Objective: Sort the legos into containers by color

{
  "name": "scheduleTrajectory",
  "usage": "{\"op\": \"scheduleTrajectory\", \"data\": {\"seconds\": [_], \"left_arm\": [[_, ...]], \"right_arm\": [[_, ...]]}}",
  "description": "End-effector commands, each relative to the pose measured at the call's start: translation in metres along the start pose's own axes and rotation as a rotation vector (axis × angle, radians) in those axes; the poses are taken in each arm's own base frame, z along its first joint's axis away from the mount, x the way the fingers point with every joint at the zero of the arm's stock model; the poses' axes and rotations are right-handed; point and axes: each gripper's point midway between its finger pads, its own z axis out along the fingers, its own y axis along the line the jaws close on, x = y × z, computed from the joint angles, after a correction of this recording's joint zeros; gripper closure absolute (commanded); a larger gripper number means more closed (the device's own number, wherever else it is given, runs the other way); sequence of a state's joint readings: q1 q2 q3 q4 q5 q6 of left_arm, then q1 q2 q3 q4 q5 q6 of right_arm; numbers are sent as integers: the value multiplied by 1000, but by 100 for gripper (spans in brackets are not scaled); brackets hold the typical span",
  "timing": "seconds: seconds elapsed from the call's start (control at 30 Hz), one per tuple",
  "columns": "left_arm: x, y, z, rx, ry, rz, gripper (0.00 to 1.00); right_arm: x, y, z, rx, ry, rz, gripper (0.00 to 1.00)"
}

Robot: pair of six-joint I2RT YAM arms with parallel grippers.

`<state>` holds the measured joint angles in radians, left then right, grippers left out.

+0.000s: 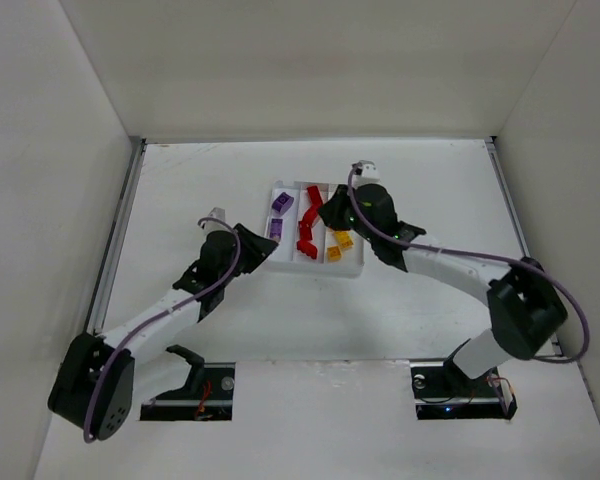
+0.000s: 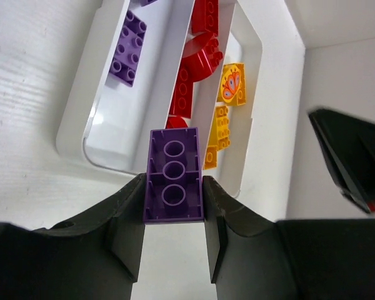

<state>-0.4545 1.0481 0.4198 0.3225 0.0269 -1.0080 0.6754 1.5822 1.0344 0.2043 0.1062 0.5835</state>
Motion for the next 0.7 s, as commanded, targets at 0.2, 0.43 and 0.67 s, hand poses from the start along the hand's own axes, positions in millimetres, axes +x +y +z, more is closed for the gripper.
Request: {"op": "scheduleTrajectory", "data": {"seconds": [0.2, 0.43, 0.67], "left_arm": [[-22, -18, 40, -140, -128, 357, 87], [-32, -23, 60, -175, -170, 482, 81], [-25, -32, 77, -156, -157, 554, 74]], "right_arm": [[-6, -20, -85, -12, -159, -4, 73], [5, -29, -99, -30, -169, 8, 70], [2, -28, -103, -46, -189, 8, 67]]}}
